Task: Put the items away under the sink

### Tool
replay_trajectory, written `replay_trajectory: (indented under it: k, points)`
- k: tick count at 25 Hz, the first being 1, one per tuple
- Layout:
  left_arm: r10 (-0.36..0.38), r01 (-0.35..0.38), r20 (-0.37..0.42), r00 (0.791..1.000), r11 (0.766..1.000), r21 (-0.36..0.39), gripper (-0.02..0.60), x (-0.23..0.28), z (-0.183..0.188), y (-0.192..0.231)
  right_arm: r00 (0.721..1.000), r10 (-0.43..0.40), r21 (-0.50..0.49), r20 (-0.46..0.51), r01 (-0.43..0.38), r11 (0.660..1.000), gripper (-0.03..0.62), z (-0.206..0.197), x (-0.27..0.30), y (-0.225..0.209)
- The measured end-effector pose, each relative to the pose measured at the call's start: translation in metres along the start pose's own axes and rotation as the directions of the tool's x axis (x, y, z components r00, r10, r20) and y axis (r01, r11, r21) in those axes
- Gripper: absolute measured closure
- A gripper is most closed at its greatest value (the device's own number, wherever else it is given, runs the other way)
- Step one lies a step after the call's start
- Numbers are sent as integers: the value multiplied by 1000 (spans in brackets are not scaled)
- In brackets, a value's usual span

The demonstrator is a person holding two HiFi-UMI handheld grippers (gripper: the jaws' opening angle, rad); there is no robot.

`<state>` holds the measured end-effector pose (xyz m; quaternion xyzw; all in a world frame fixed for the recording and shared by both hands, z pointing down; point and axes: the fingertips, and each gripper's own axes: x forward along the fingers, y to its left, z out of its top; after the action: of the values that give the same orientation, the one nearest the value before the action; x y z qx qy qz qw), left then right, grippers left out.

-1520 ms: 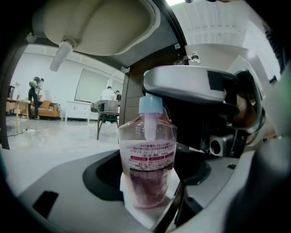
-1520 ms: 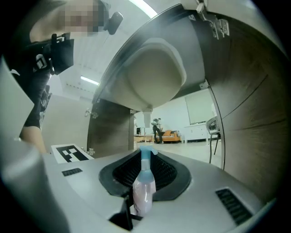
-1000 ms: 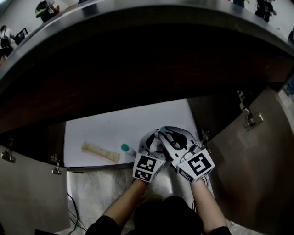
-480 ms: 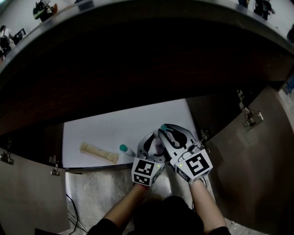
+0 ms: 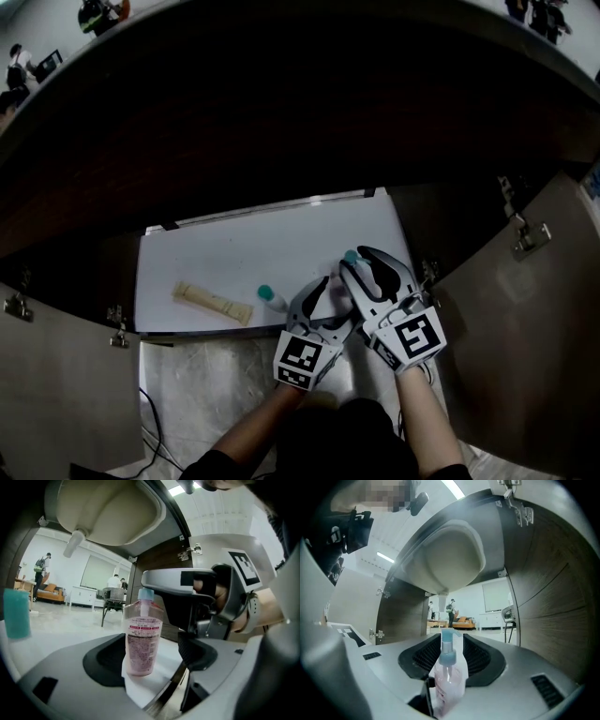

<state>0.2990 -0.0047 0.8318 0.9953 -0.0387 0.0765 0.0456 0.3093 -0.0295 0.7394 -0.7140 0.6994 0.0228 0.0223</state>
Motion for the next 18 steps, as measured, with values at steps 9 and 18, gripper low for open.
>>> replay_trajectory:
  k: [9,18]
  points:
    - [-13,13,21,1000,1000,9,242,-36,-1,-26,999,-32,17,-37,33,999,424,-12,-28,15]
    - [9,-14,101,995,999,43,454,-85,24,-59,998,14,1,-66,-14,1000,507,2,-75,65]
